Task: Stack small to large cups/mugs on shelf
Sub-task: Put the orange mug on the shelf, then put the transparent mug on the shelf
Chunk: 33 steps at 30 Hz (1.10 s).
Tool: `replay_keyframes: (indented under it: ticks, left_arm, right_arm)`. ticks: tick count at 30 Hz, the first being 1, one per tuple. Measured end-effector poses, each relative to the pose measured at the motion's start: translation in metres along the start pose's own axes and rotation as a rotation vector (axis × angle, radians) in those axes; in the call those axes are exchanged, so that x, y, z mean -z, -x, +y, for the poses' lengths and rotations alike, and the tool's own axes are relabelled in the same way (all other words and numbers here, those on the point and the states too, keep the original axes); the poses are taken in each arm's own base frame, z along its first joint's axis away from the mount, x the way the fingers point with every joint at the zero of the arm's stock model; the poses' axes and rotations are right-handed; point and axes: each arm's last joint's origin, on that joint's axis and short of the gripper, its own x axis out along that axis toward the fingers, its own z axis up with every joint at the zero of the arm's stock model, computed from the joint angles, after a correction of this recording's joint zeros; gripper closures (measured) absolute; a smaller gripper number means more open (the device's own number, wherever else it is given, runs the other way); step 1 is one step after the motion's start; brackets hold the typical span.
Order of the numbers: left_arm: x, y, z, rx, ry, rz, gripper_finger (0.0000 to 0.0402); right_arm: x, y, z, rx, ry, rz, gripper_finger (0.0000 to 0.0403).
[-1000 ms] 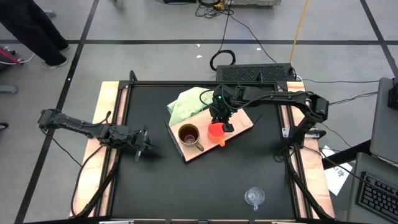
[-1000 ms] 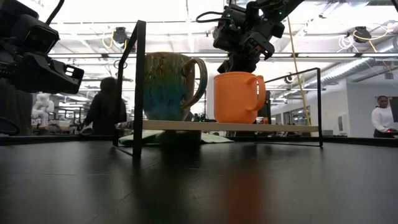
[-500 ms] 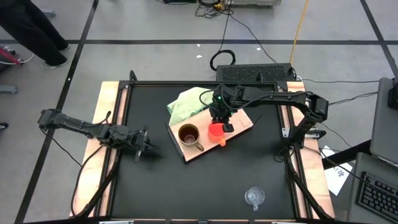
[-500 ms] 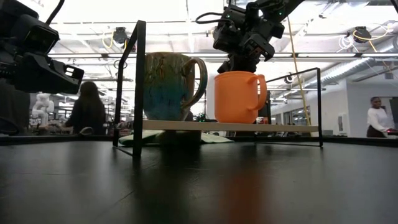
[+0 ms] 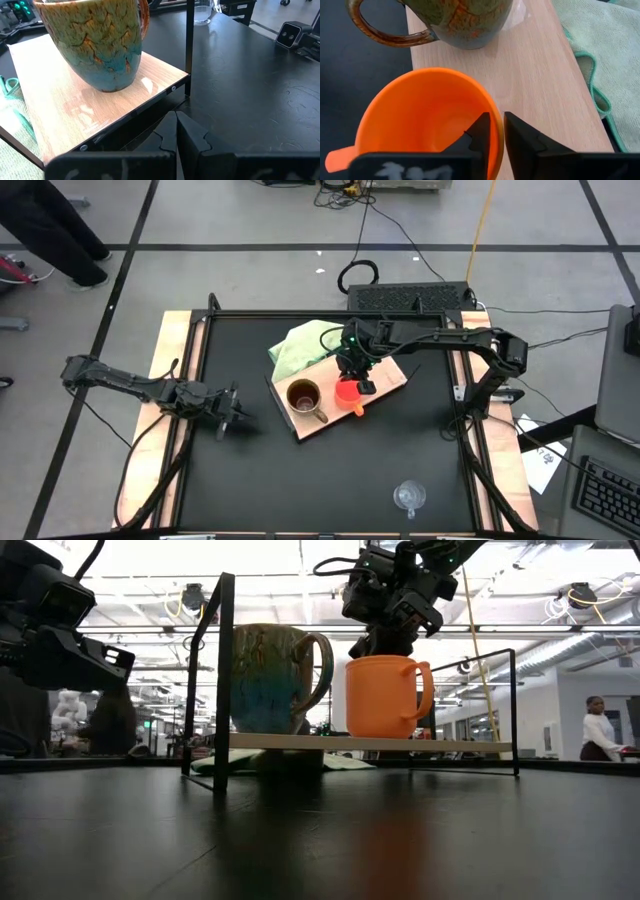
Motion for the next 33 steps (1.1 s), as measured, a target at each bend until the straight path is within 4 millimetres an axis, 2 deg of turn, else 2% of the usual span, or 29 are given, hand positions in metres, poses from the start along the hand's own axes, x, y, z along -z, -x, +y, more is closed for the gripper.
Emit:
replay_keyframes:
  ticks: [7, 11, 23, 33]
  left_arm:
    - [0.0, 0.0, 0.0, 0.0, 0.001, 0.0, 0.0396]
    - [0.0, 0.0, 0.0, 0.0, 0.002, 0.0, 0.0396]
    - [0.0, 0.0, 0.0, -0.001, 0.003, 0.0, 0.0396]
    - [0.0, 0.0, 0.0, -0.001, 0.002, 0.0, 0.0396]
  right_arm:
    - [0.0, 0.0, 0.0, 0.0, -0.008, 0.0, 0.0296]
    - [0.0, 0.0, 0.0, 0.0, -0.018, 0.0, 0.0279]
    - [-0.001, 0.004, 0.001, 0.007, -0.014, -0.01, 0.0279]
    - [-0.011, 0.039, 0.013, 0.069, 0.016, -0.093, 0.0279]
